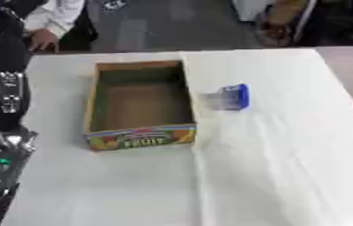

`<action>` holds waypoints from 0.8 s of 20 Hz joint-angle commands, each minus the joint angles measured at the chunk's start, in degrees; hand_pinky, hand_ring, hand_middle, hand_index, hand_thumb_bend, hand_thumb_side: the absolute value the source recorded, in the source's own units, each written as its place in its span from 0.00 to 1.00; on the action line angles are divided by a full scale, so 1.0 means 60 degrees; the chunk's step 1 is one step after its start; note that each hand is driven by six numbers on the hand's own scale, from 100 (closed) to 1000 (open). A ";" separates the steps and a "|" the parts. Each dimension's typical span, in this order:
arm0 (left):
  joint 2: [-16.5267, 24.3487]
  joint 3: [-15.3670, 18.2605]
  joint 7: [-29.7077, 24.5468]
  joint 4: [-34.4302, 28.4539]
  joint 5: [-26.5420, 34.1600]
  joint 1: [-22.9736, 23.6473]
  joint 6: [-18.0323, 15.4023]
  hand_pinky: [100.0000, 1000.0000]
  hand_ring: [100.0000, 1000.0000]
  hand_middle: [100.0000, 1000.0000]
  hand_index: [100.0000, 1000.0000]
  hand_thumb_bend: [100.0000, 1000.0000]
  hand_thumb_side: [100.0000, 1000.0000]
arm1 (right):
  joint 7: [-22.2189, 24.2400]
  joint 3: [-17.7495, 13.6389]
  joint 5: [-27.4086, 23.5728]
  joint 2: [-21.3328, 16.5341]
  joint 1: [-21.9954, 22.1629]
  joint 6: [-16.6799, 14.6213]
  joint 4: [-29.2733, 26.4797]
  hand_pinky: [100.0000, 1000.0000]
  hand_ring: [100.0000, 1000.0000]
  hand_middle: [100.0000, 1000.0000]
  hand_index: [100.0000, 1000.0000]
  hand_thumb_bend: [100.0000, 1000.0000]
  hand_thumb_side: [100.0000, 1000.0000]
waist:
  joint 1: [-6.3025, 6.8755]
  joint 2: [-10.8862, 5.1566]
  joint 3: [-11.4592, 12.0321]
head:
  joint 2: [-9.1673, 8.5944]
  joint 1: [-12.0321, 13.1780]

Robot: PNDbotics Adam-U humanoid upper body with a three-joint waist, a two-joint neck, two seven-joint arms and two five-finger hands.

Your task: Pick up objects on the table and place them in the box.

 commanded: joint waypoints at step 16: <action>0.0123 0.0117 0.0108 -0.0137 -0.0073 -0.0094 0.0005 0.89 0.72 0.92 0.86 0.36 0.80 | -0.0797 -0.1134 0.0143 -0.0412 0.0232 0.1493 -0.0148 0.33 0.35 0.42 0.64 0.00 0.82 | 0.0050 -0.0109 0.0107 | 0.0161 0.0793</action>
